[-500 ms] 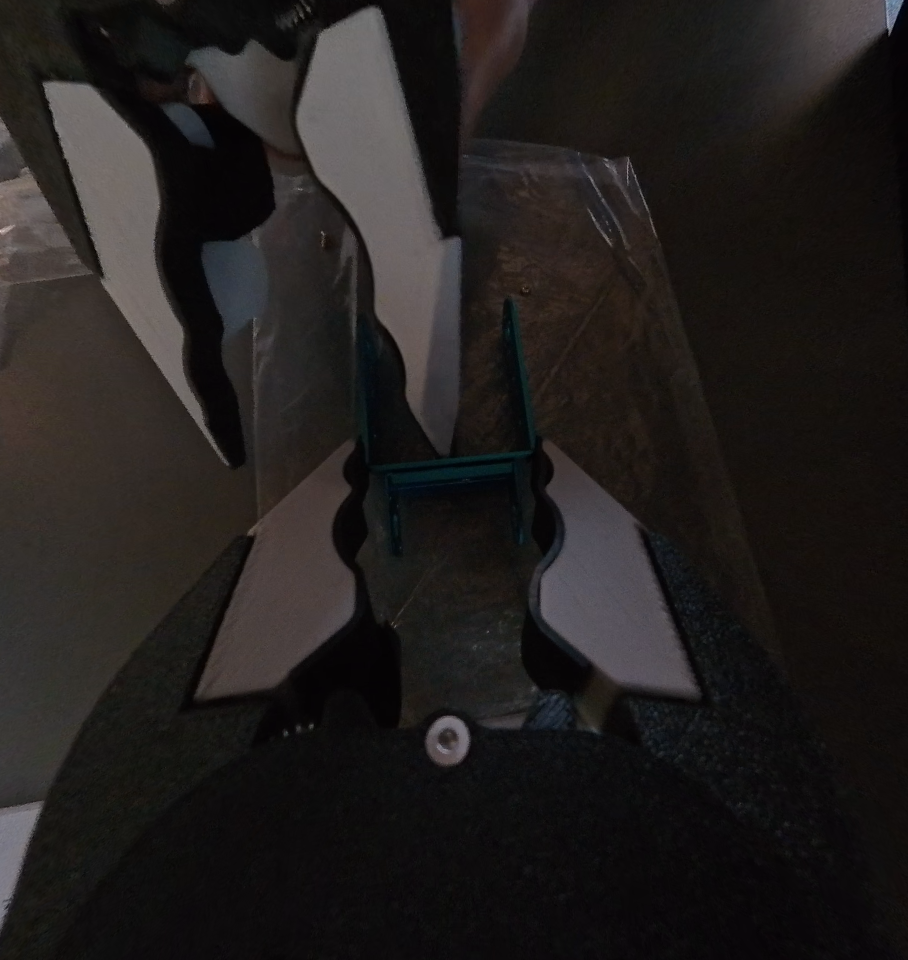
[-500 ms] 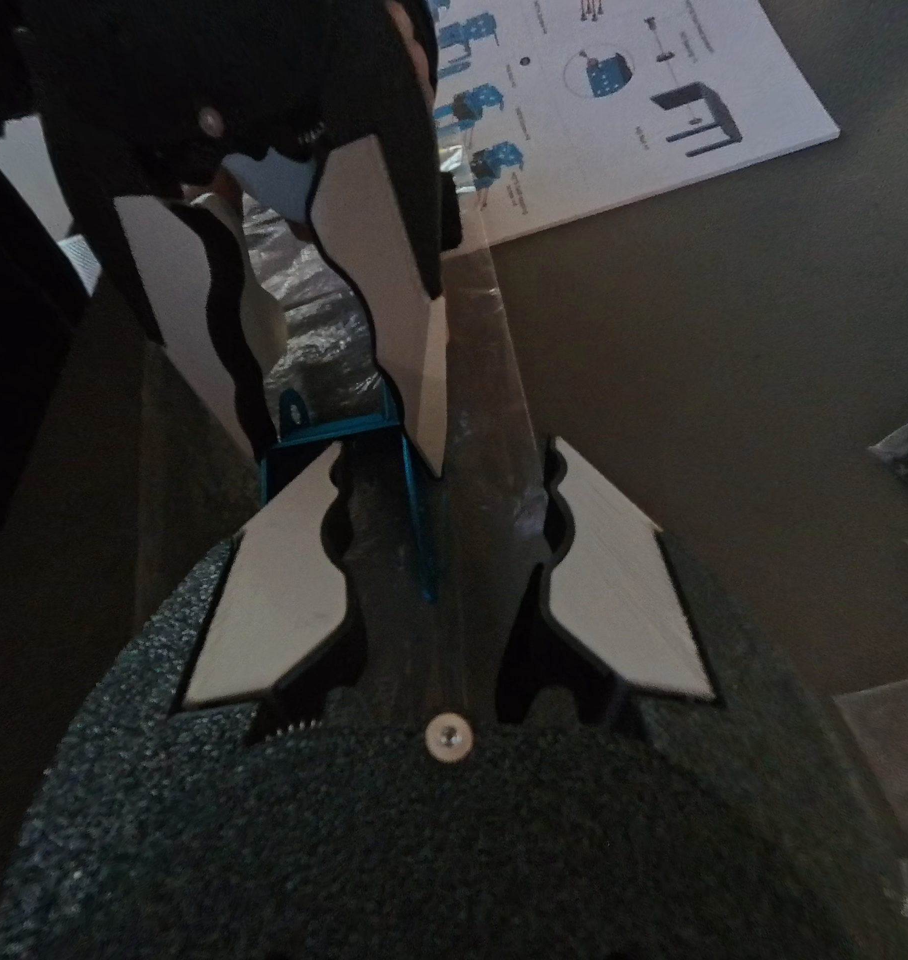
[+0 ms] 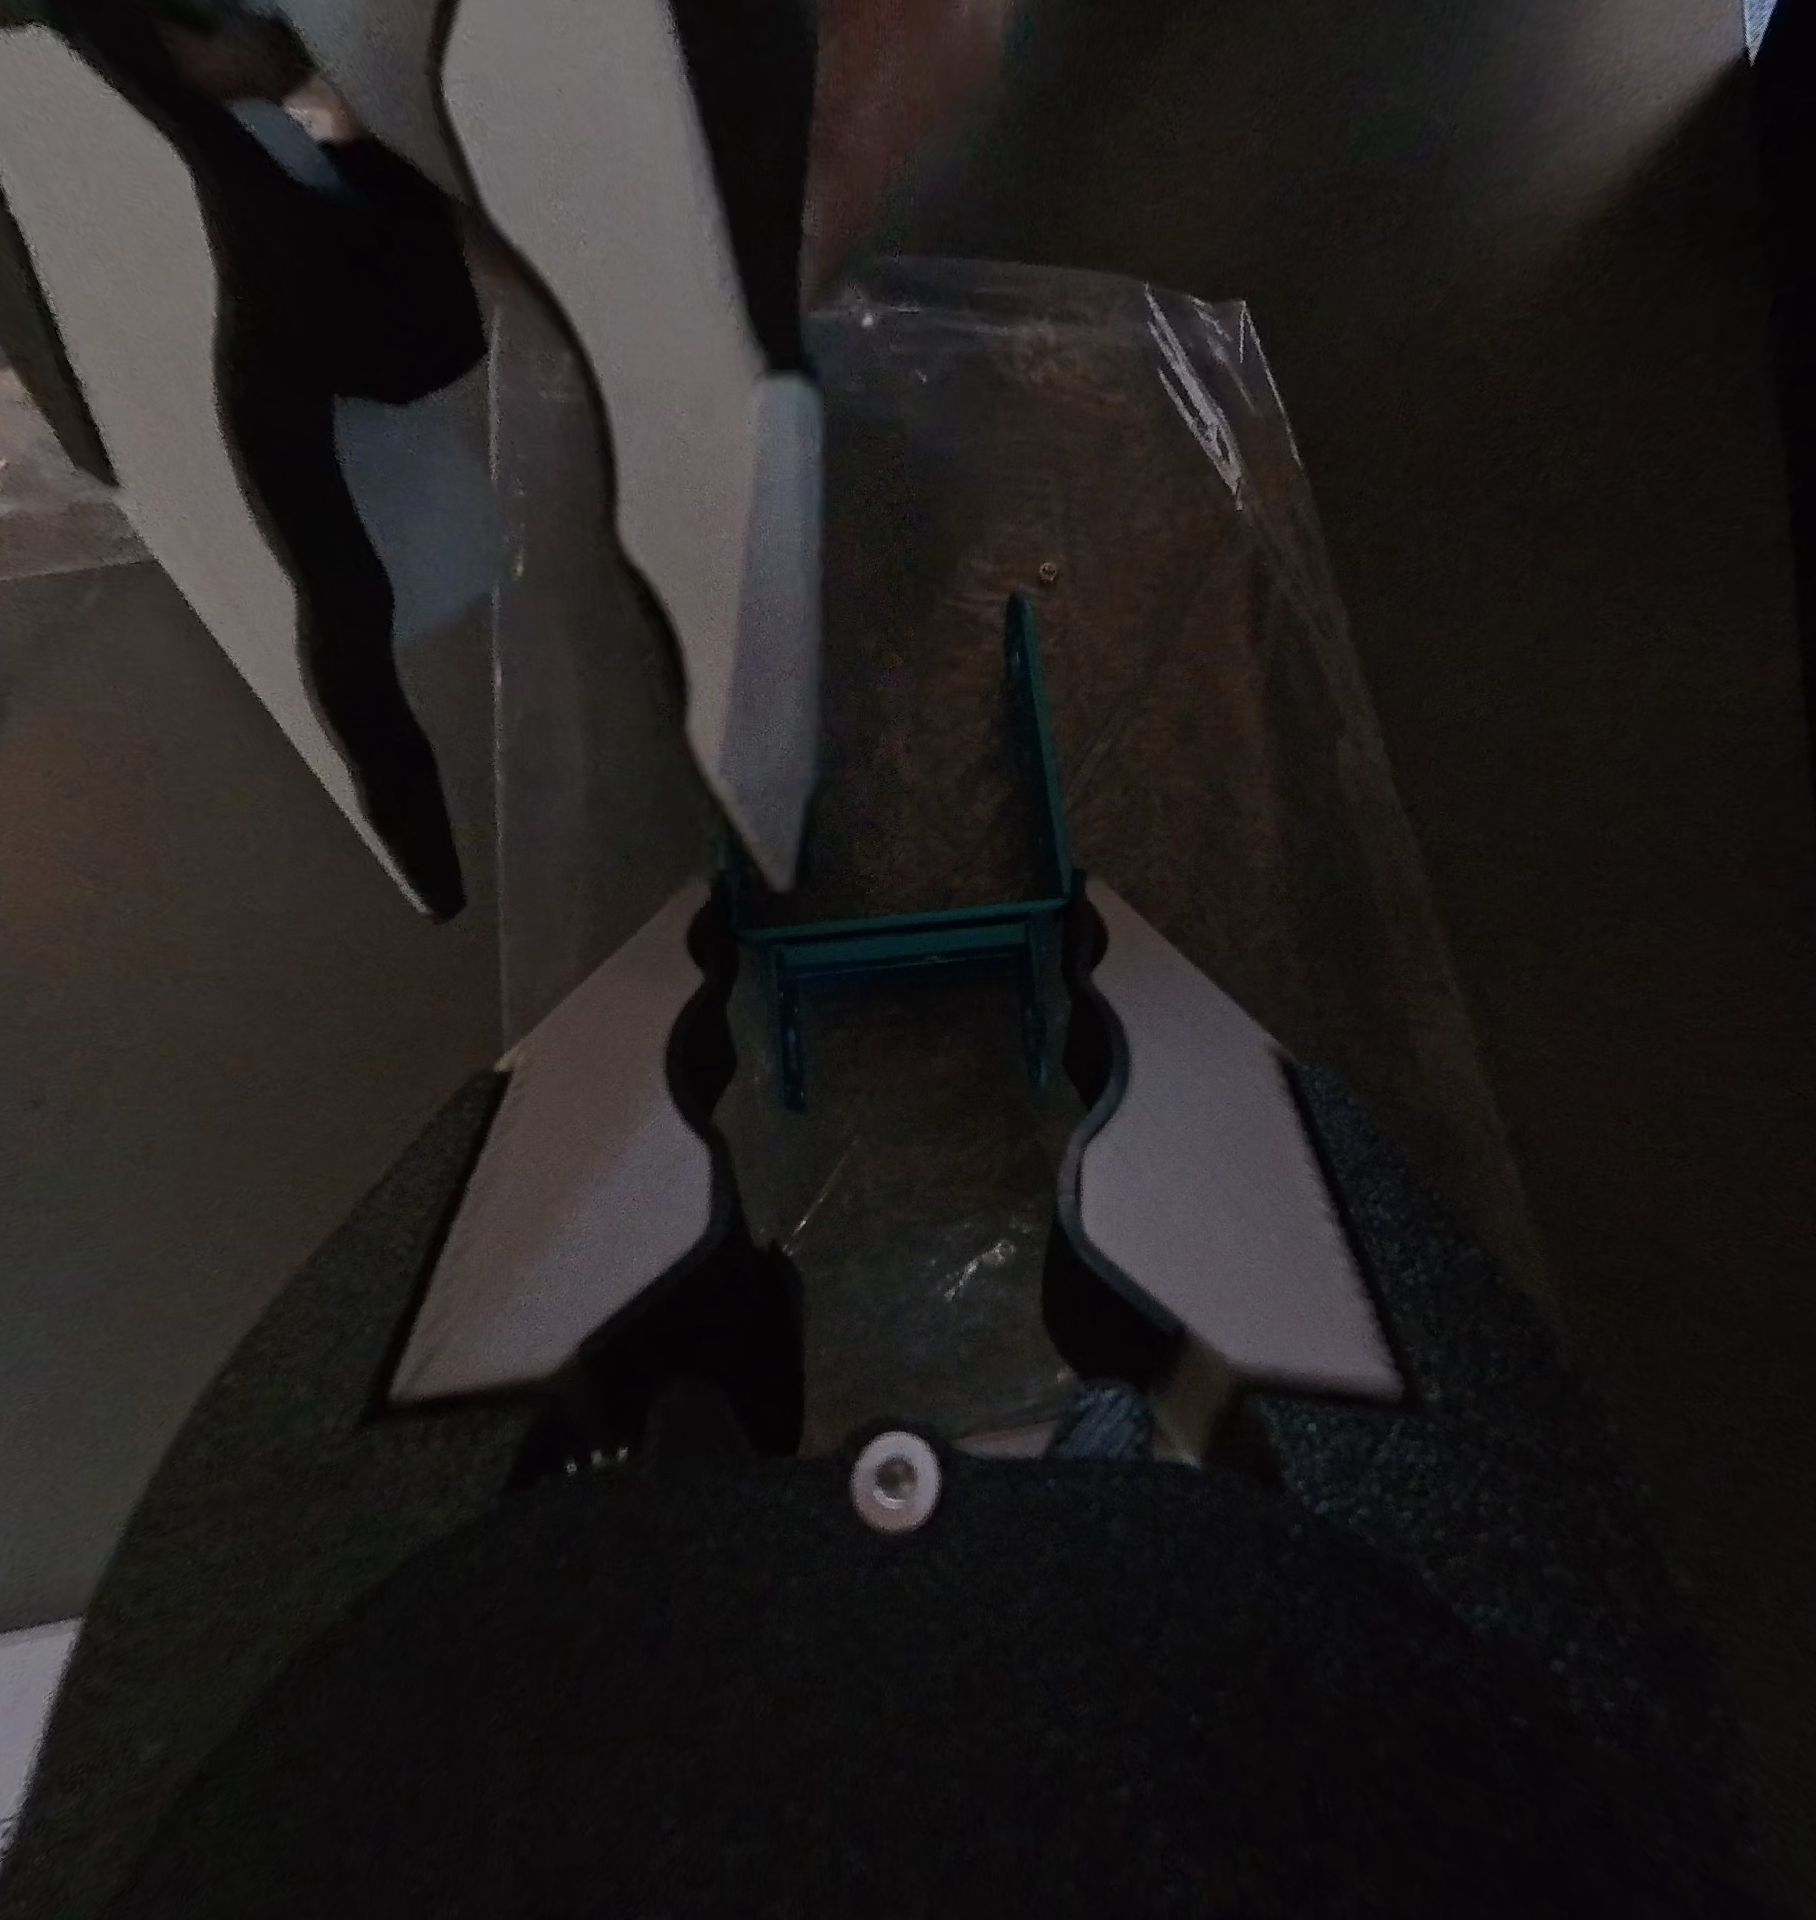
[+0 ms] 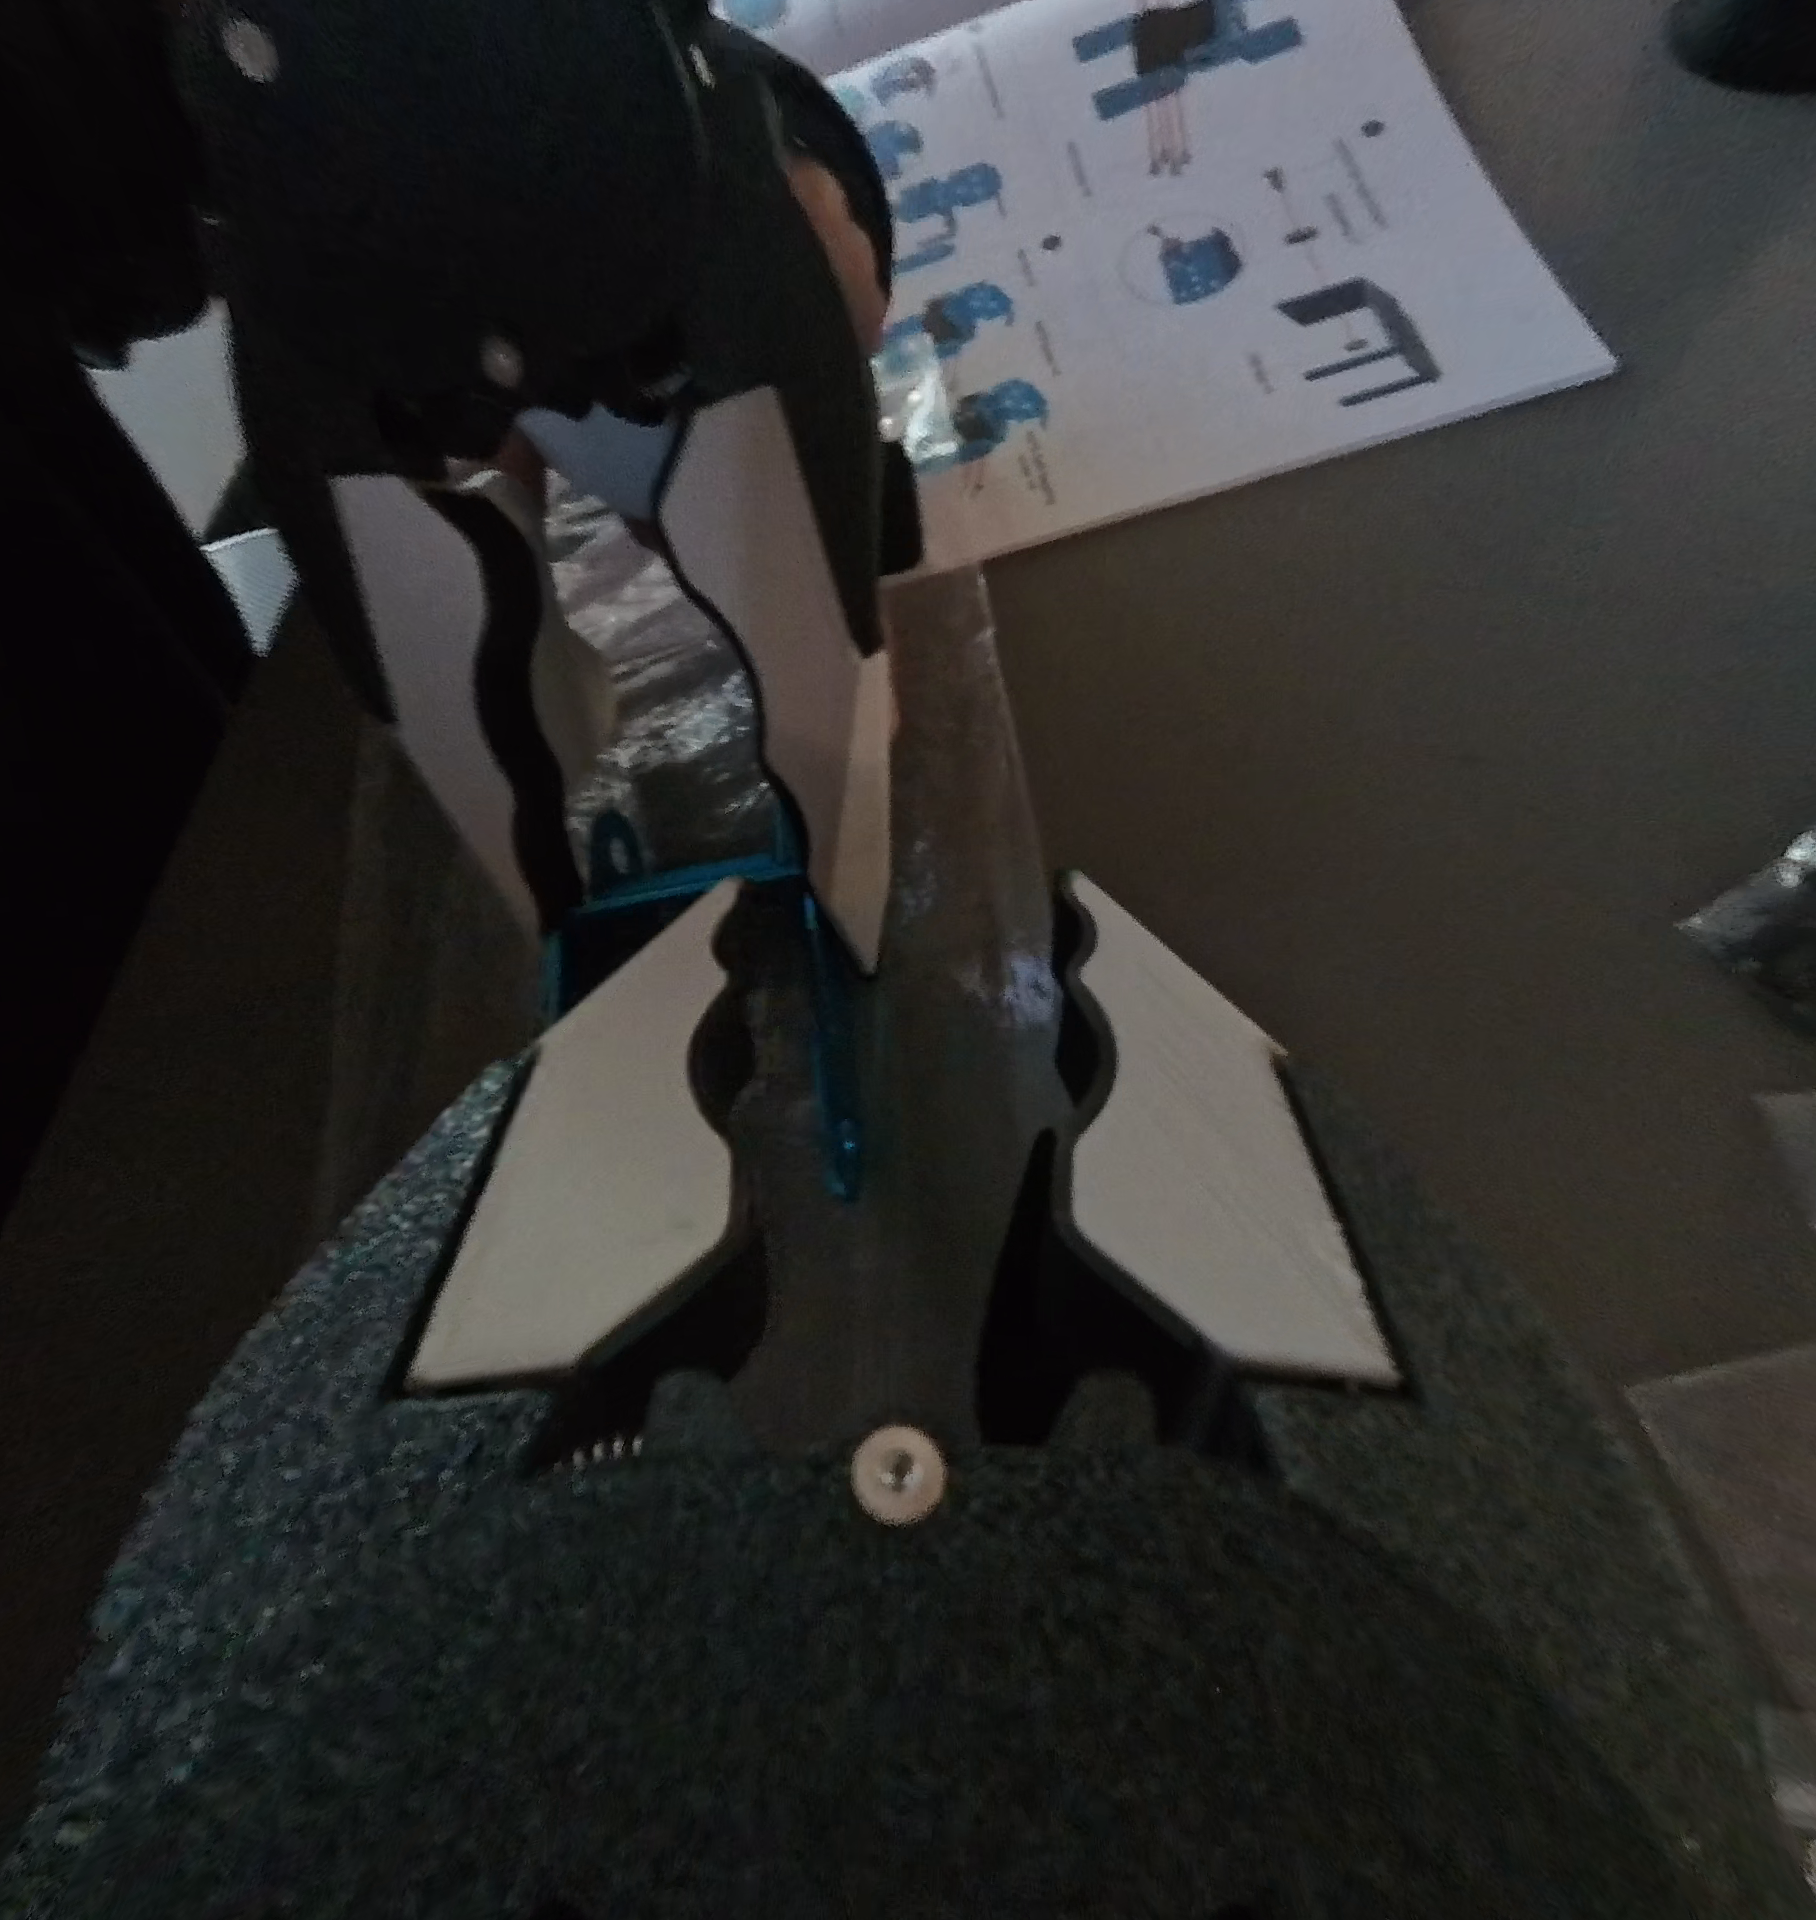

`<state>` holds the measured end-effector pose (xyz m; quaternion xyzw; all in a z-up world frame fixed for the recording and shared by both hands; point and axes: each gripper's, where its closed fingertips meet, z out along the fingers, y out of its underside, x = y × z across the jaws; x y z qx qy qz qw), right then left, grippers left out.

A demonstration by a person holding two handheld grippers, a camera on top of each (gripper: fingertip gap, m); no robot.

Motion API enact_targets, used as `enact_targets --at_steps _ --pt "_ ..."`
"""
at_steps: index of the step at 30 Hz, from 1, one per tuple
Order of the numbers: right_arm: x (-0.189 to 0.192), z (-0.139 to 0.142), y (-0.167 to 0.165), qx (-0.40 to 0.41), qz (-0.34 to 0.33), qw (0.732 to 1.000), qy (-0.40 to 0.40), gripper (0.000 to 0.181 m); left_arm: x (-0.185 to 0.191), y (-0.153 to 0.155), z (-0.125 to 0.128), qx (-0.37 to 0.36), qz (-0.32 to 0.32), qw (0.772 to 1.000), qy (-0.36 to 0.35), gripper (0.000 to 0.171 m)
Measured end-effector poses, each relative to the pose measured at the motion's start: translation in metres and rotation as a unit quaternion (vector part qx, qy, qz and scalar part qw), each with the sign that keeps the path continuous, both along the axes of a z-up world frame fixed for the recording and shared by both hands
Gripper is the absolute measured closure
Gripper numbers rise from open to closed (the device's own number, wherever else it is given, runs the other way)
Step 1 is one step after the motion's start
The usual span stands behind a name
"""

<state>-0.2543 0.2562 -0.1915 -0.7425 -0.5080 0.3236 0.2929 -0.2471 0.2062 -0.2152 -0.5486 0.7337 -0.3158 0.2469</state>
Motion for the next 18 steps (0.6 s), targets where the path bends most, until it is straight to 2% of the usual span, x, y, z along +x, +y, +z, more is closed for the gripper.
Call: enact_targets --at_steps 2,4,11,18 --pt "-0.005 -0.003 -0.014 -0.008 0.037 0.999 -0.001 0.113 0.0 0.0 0.0 -0.001 0.0 1.0 0.0 0.108" --pt "-0.005 -0.016 -0.017 0.01 0.045 0.998 -0.042 0.107 0.0 0.0 0.0 0.0 0.0 1.0 0.0 0.107" --pt "-0.009 -0.016 -0.018 0.008 0.043 0.998 -0.041 0.105 0.0 0.001 0.0 -0.002 0.002 1.0 0.001 0.108" --pt "-0.008 -0.021 -0.02 0.032 0.058 0.996 -0.06 0.111 0.0 0.001 0.0 -0.001 0.002 1.0 0.001 0.107"
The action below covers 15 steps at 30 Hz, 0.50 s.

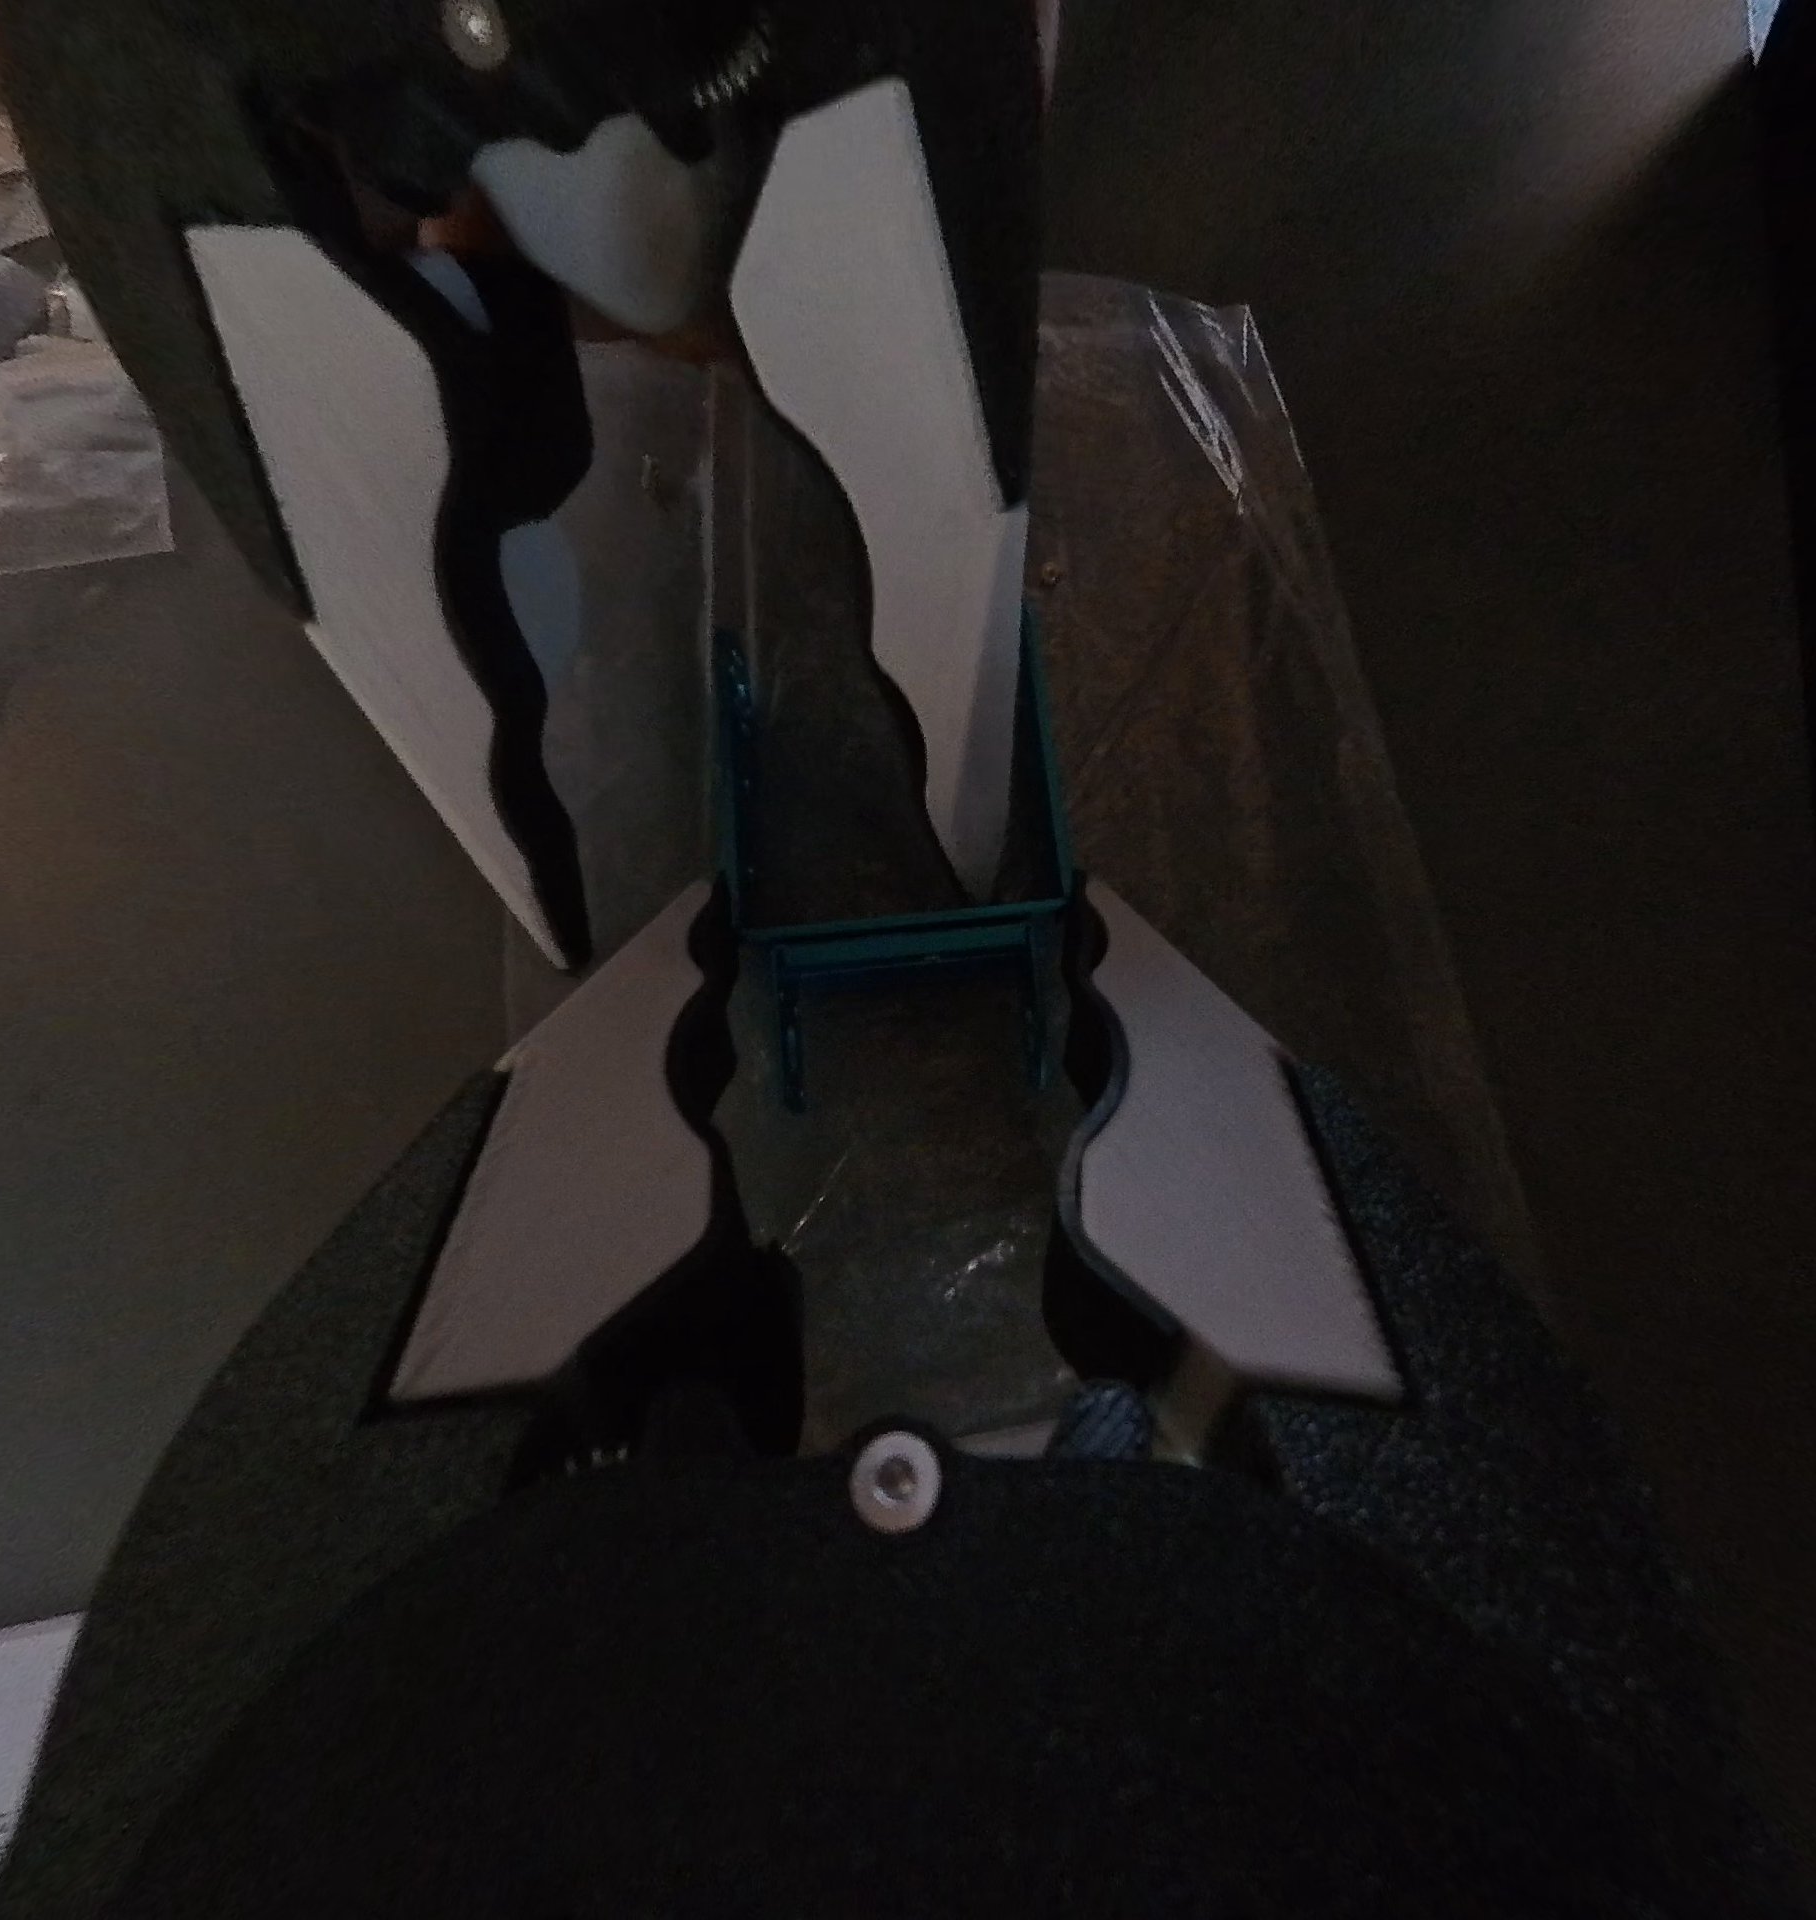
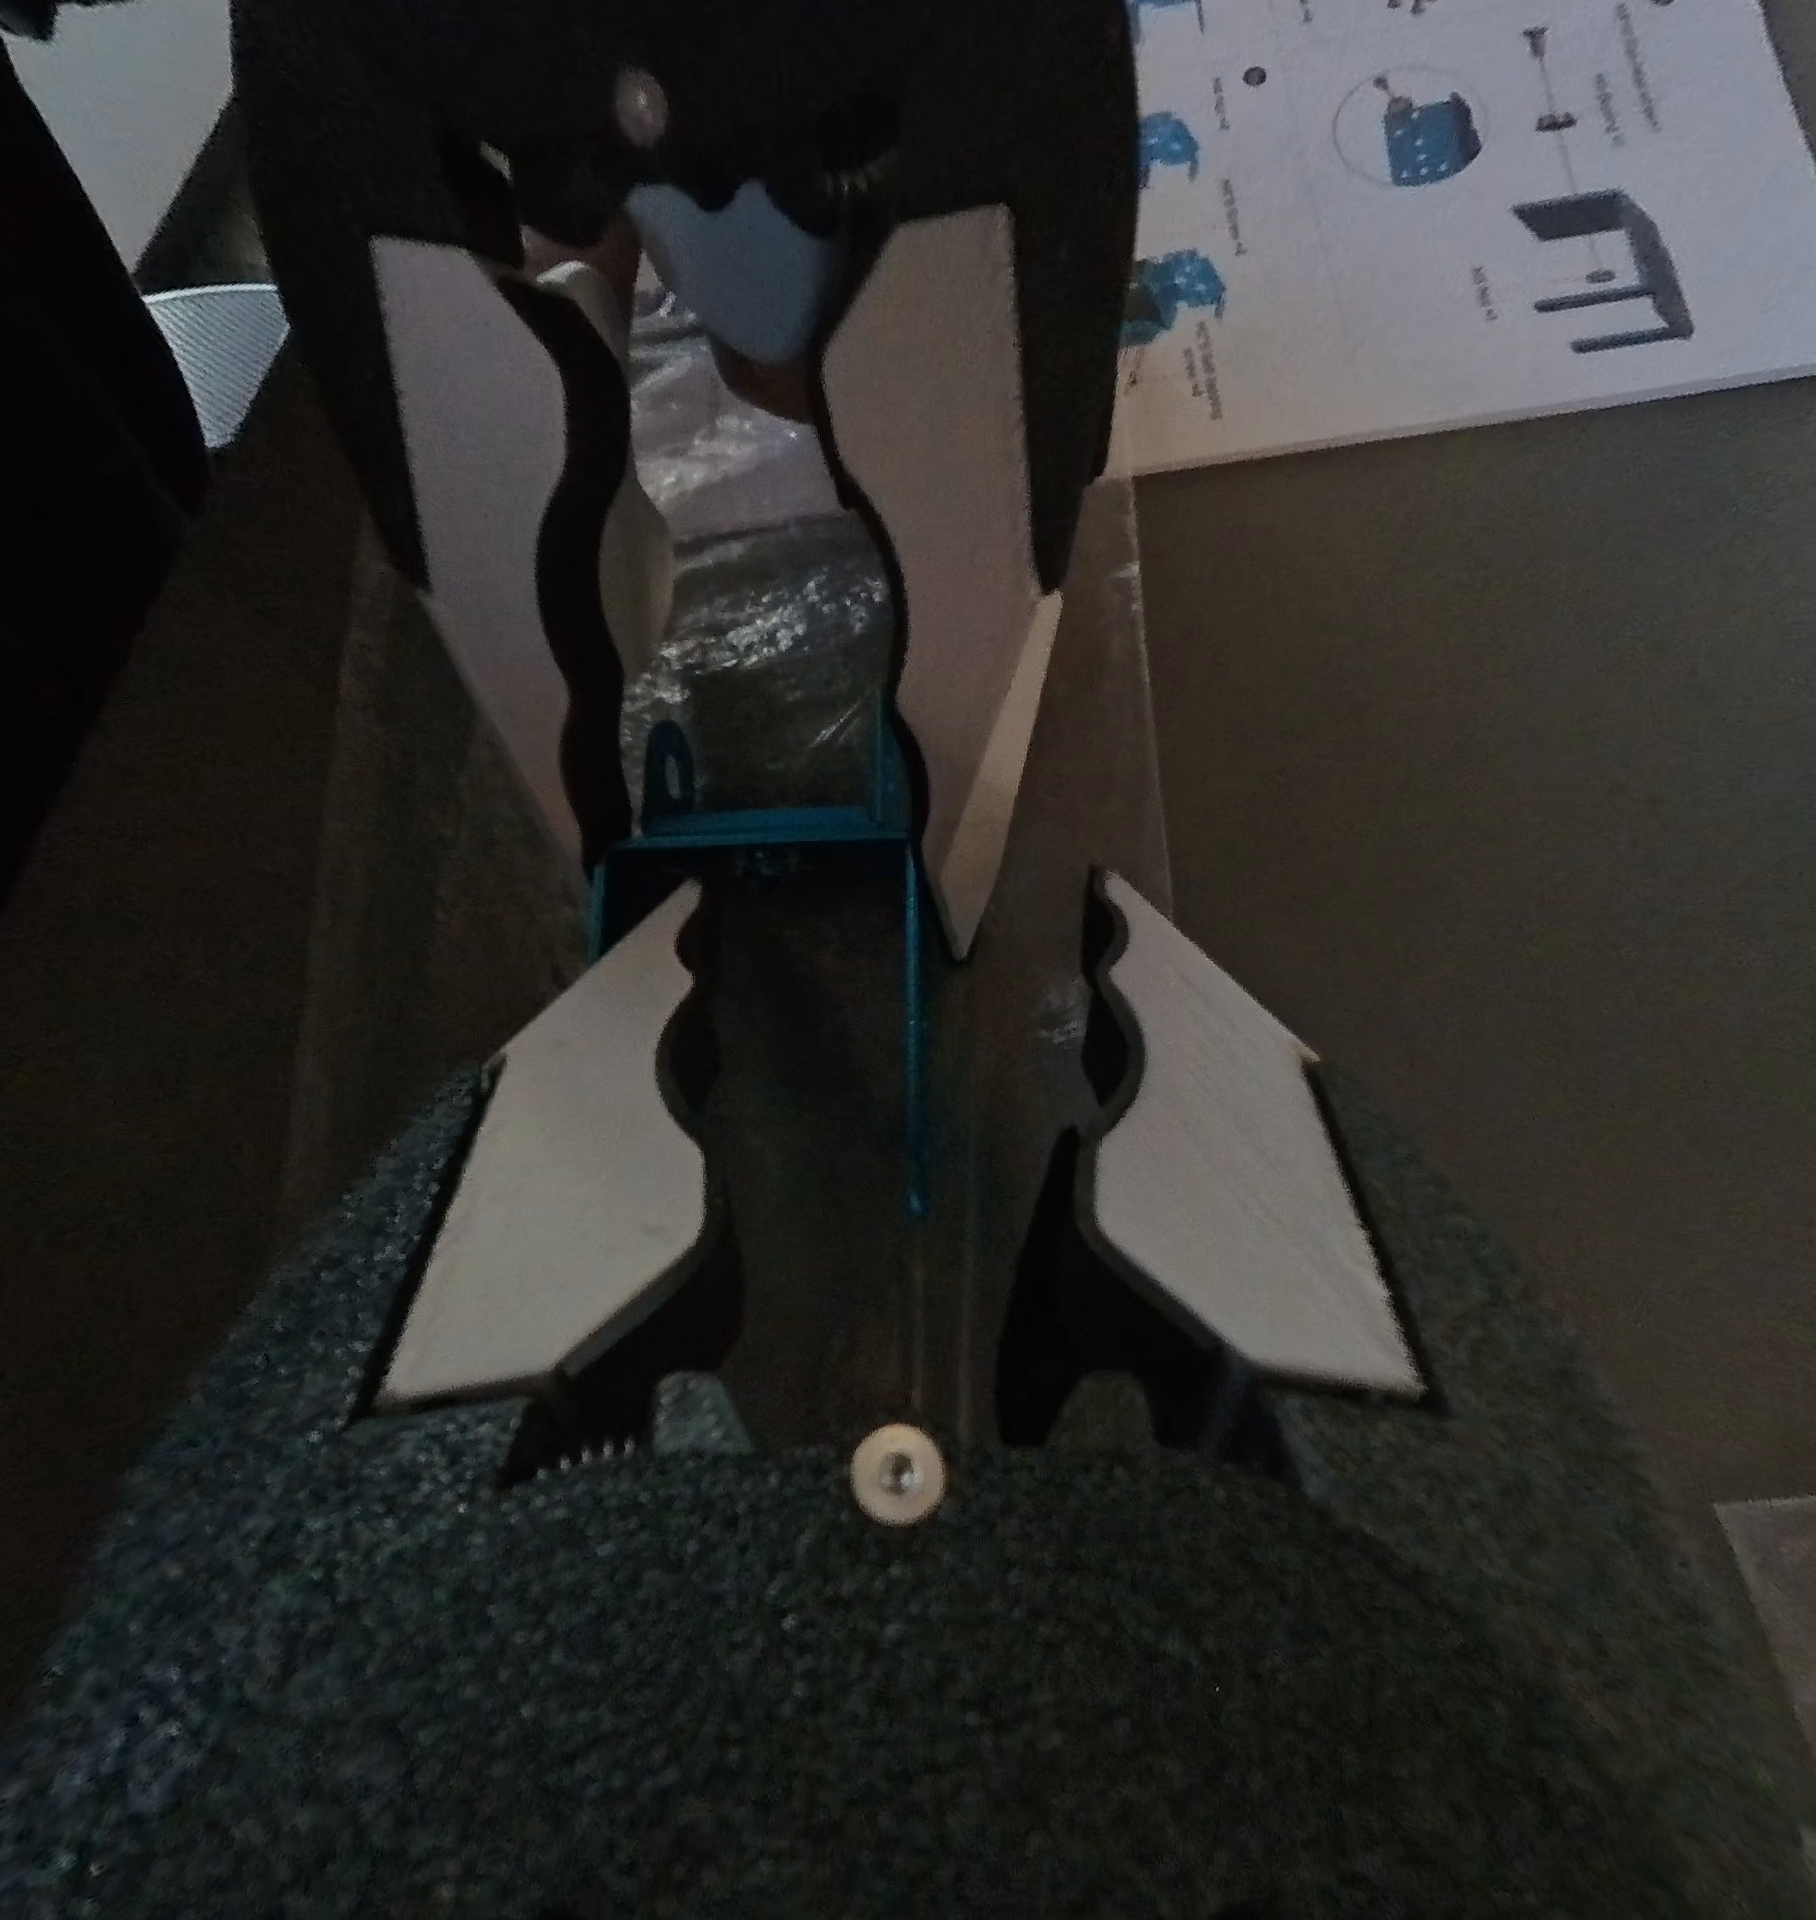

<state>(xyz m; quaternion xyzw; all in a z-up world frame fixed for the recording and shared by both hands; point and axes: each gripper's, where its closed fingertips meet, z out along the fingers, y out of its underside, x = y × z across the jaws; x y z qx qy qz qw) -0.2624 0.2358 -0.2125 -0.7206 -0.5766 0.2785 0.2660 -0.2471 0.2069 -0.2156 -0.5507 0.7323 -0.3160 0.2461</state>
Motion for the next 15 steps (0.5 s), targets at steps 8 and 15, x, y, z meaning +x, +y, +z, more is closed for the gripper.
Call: enact_targets --at_steps 8,15 --pt "0.0005 0.0048 0.0054 0.003 -0.015 1.0 0.014 0.109 0.0001 0.0002 -0.0001 0.0 0.0 1.0 0.0 0.107" --pt "0.0004 0.0058 0.0062 -0.006 -0.021 1.0 0.019 0.108 0.0002 0.0003 -0.0001 0.001 0.001 1.0 0.0 0.107"
